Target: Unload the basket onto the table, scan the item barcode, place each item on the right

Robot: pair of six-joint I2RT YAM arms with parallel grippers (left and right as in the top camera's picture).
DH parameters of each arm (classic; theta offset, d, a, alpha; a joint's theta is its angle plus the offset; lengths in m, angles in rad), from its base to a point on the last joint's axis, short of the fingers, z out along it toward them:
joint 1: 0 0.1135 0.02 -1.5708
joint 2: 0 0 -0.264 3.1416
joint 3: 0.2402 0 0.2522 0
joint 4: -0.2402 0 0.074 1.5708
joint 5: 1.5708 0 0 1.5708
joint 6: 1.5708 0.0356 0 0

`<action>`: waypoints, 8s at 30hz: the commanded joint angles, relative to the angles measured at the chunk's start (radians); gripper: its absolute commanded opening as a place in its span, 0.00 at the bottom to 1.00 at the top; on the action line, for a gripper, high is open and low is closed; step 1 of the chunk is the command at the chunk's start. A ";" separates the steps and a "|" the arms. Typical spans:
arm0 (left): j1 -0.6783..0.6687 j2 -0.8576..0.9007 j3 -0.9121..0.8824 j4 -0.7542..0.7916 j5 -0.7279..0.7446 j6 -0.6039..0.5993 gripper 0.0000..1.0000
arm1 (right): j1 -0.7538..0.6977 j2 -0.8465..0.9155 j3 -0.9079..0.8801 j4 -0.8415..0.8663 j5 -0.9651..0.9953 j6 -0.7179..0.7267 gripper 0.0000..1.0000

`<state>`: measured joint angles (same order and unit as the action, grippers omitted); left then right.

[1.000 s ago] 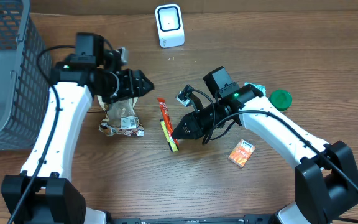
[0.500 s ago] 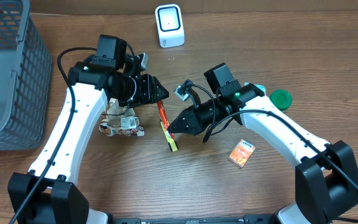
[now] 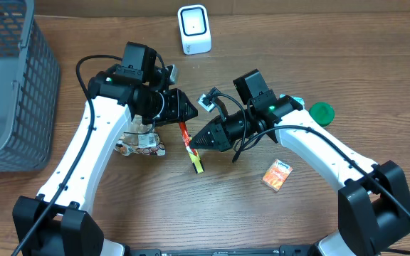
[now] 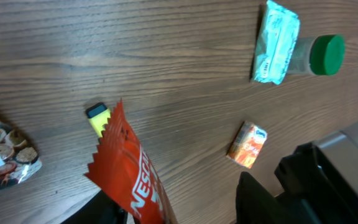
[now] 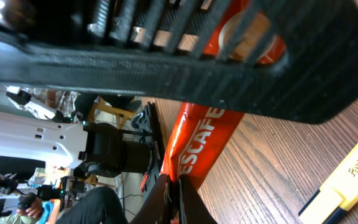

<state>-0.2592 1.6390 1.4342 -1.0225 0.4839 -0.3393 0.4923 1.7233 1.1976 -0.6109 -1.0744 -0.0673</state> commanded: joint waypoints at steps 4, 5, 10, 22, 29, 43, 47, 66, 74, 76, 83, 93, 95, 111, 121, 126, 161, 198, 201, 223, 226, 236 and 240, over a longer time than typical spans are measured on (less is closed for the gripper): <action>-0.024 0.009 0.008 -0.013 -0.042 -0.006 0.25 | -0.005 -0.018 0.014 0.008 -0.027 -0.009 0.04; -0.028 0.009 0.008 -0.013 -0.047 -0.005 0.17 | -0.005 -0.018 0.014 0.008 -0.027 -0.009 0.04; -0.032 0.009 0.008 -0.014 -0.047 -0.006 0.04 | -0.005 -0.018 0.014 0.008 -0.027 -0.009 0.04; -0.031 0.009 0.008 -0.019 -0.066 -0.079 0.04 | -0.005 -0.018 0.014 0.011 -0.003 -0.012 0.59; -0.032 0.009 0.008 -0.090 -0.281 -0.238 0.04 | -0.007 -0.018 0.014 0.002 0.094 -0.011 0.73; -0.033 0.009 0.008 -0.172 -0.296 -0.394 0.04 | -0.021 -0.018 0.013 -0.031 0.299 -0.009 0.75; -0.043 0.009 0.008 -0.169 -0.313 -0.394 0.04 | -0.021 -0.018 0.013 -0.031 0.418 -0.009 0.75; -0.056 0.025 0.008 -0.128 -0.387 -0.382 0.50 | -0.012 0.122 -0.001 0.235 0.767 0.204 0.25; -0.056 0.025 0.008 -0.129 -0.387 -0.370 0.74 | 0.008 0.227 -0.001 0.230 0.768 0.307 0.24; -0.056 0.025 0.007 -0.129 -0.387 -0.353 0.79 | 0.008 0.227 0.000 0.190 0.767 0.351 0.24; -0.057 0.025 0.008 -0.129 -0.383 -0.311 0.90 | 0.009 0.227 0.000 0.004 0.688 0.416 0.29; -0.057 0.025 0.007 -0.113 -0.383 -0.311 1.00 | 0.008 0.206 0.055 -0.109 0.677 0.404 0.32; -0.057 0.025 0.008 -0.114 -0.383 -0.311 1.00 | -0.002 0.206 0.077 -0.060 0.730 0.404 0.31; -0.057 0.025 0.007 -0.114 -0.383 -0.311 1.00 | -0.003 0.305 0.077 0.229 0.863 0.413 0.21; -0.057 0.025 0.008 -0.114 -0.384 -0.311 1.00 | -0.003 0.330 0.079 -0.015 0.657 0.433 0.22; -0.057 0.025 0.007 -0.114 -0.384 -0.311 1.00 | -0.003 0.326 0.079 -0.212 0.657 0.438 0.26; -0.057 0.025 0.007 -0.118 -0.391 -0.288 1.00 | 0.254 0.211 0.143 -0.291 1.103 0.389 0.32; 0.053 0.025 0.007 -0.103 -0.412 -0.322 1.00 | 0.254 0.213 0.070 -0.240 1.096 0.409 0.16; 0.053 0.025 0.007 -0.106 -0.412 -0.322 1.00 | 0.254 0.213 0.070 -0.241 1.096 0.409 0.33; 0.055 0.025 0.007 -0.102 -0.132 -0.198 0.98 | 0.213 -0.054 0.101 -0.206 0.753 0.354 0.04; 0.055 0.025 0.007 -0.095 -0.107 -0.198 0.91 | 0.213 -0.064 0.101 -0.174 0.637 0.354 0.04; 0.055 0.025 0.007 -0.087 0.012 -0.108 0.49 | 0.213 -0.064 0.101 -0.055 0.513 0.366 0.04; 0.055 0.025 0.007 -0.086 0.007 -0.109 0.22 | 0.213 -0.064 0.101 -0.045 0.485 0.372 0.04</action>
<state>-0.2085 1.6558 1.4342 -1.1107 0.4576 -0.4767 0.7067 1.6676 1.2808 -0.6624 -0.5430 0.2958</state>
